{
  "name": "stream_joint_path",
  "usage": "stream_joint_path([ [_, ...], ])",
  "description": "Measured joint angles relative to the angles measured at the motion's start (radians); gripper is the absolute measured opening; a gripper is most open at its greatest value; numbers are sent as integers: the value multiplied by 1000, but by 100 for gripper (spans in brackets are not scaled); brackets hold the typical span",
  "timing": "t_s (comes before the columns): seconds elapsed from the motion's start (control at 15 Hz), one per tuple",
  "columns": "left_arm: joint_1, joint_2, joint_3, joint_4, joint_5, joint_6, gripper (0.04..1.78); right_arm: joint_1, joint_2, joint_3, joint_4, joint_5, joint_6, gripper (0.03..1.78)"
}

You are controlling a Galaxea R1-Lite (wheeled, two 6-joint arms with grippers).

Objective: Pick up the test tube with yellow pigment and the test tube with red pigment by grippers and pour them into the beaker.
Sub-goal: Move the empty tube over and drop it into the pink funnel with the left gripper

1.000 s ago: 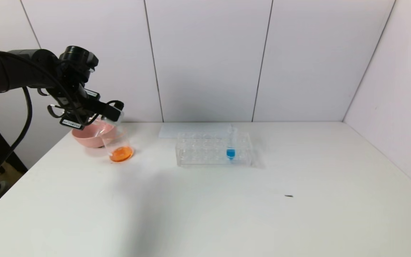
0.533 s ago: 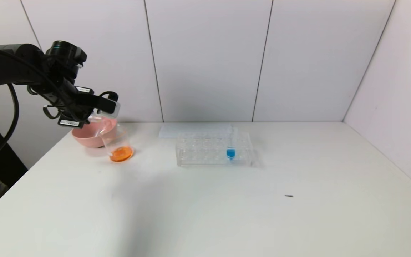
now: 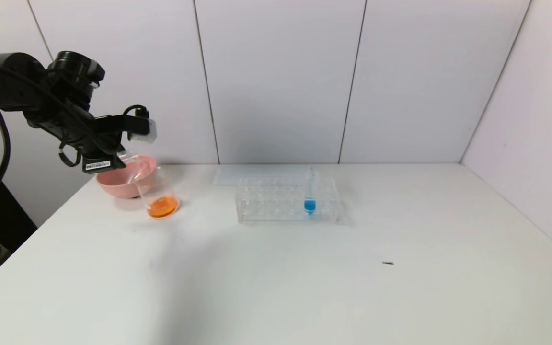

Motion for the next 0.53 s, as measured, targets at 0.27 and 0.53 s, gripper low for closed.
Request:
stream_joint_path([
  [0.27, 13, -20, 5, 1, -100, -169, 45, 0, 0, 0, 0, 0, 0, 170],
  [0.53, 21, -50, 33, -10, -153, -342, 45, 0, 0, 0, 0, 0, 0, 170],
])
